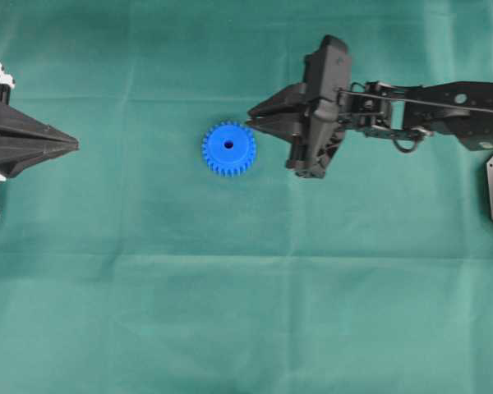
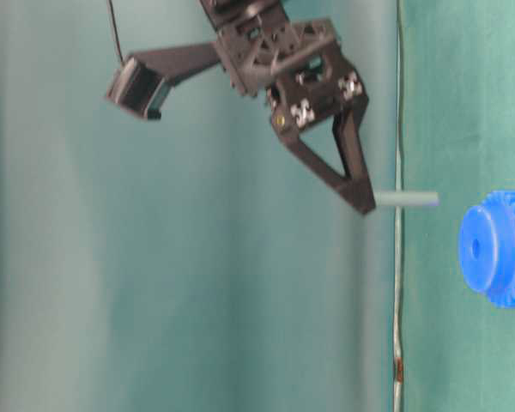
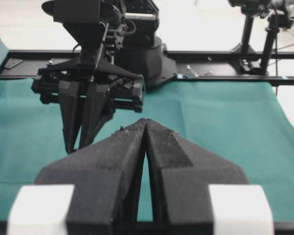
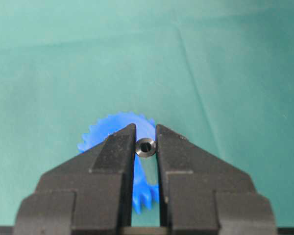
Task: Insert the shaft placed at a random location into the center hole of the medium gear at another random location.
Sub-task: 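Carry the held shaft with the right gripper over the blue gear's hole, then lower the shaft with the right gripper into the gear's center hole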
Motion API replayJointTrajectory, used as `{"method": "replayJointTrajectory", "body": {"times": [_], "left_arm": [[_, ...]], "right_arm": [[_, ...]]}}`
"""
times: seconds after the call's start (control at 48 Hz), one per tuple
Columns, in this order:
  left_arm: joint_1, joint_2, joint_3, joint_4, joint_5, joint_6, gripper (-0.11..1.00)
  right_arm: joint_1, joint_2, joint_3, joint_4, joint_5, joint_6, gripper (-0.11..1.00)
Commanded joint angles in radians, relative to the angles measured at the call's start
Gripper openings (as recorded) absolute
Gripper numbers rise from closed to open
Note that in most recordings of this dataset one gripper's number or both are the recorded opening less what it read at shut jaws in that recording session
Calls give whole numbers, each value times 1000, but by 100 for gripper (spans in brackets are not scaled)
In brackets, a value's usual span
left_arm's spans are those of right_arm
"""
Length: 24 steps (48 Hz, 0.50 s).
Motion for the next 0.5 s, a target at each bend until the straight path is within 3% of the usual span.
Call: {"method": "replayJointTrajectory", "body": {"times": [0.0,0.479], "left_arm": [[-2,5,-21,2,-5,-2,0],[-2,3,-21,2,8,-2,0]], "right_arm": [[14,8,-49,3,3,-5,13],[32,69,-110,5,8,-5,13]]}}
